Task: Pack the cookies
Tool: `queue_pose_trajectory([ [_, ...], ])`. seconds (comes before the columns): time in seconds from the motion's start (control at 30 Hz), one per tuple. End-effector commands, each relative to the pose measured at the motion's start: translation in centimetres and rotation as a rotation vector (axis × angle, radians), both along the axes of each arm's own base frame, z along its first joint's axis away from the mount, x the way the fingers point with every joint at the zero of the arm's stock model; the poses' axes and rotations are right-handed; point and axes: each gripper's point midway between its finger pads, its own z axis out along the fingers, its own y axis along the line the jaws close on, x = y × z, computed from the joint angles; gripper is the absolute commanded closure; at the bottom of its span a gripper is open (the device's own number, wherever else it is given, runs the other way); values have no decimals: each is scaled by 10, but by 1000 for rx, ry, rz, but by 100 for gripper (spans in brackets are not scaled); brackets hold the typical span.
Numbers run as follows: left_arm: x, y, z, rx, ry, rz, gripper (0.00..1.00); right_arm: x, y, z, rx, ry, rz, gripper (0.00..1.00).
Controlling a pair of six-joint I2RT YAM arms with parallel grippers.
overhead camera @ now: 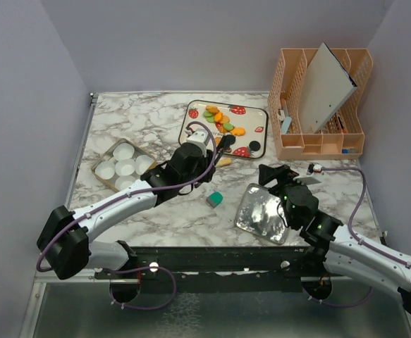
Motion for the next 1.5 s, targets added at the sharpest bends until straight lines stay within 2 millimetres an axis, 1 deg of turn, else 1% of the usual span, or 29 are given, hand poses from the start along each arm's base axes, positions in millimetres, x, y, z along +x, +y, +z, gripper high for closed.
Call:
queue_pose_trajectory([
  [0.0,16,17,10,36,25,11,67,4,-32,4,-216,-31,-116,16],
  [0.13,29,21,11,64,66,7,67,3,-41,-3,-278,-25,-148,6],
  [0.3,40,20,5,135,123,-1,65,2,-42,-3,-308,-13,-140,2],
  [0.4,49,18,4,157,143,6,64,1,-51,-9,-322,3,-180,2],
  [0.5,58,16,-3,184,166,15,64,0,-64,-23,-321,10,-255,2],
  [0.67,69,11,-9,208,180,22,60,-2,-71,-37,-309,25,-296,3],
  [0.97,87,-2,-21,250,208,9,57,-2,-74,-44,-328,54,-330,3],
  [1.27,108,-18,-24,262,206,6,55,-3,-75,-45,-299,42,-330,3],
  [1.47,121,-26,-33,286,218,1,54,-2,-74,-45,-304,42,-326,3],
])
